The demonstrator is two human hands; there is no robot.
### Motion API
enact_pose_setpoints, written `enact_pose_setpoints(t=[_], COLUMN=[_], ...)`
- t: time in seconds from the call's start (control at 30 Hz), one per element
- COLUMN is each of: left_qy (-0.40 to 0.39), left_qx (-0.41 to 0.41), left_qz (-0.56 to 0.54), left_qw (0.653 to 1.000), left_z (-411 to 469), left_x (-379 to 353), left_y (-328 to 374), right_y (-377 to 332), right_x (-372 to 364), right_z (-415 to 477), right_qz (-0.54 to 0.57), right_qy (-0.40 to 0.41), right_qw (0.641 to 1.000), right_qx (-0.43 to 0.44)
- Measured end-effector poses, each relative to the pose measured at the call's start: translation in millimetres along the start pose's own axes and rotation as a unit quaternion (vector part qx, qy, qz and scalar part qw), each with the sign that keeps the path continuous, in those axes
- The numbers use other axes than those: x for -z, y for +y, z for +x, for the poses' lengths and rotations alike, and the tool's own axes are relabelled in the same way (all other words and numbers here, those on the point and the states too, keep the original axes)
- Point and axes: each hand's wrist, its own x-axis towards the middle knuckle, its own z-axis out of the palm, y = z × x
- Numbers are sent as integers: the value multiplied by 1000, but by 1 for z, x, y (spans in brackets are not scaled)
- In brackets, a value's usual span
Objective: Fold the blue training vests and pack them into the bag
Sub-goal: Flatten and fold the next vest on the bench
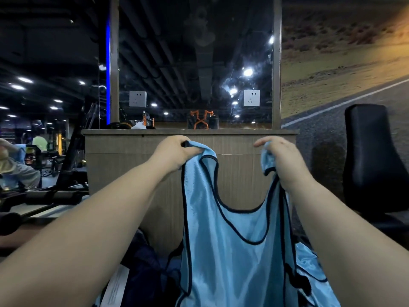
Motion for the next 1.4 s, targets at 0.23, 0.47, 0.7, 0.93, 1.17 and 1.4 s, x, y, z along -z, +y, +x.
enact_pose_setpoints(t=[0.23,0.47,0.7,0.93,1.17,1.4], left_qy=[-77,-120,-130,-102,-176,-187], left_qx=[2,14,22,17,38,-14], left_qz=[-57,-162,-271,-216,-213,-108], left_qw=[995,979,954,971,960,976], left_z=[-5,-3,-3,0,-7,-8], left_x=[-20,-13,-11,-20,-29,-33], left_y=[24,23,11,-4,-8,-5], right_y=[-16,-17,-14,-1,5,12], right_x=[-34,-33,-24,-25,-36,-42], right_z=[-19,-9,-7,-7,1,3], right_qz=[-171,-64,106,146,125,56], right_qy=[-147,-54,-159,-195,-69,-68], right_qw=[972,996,981,969,986,992], right_qx=[62,39,-27,-47,-83,-91])
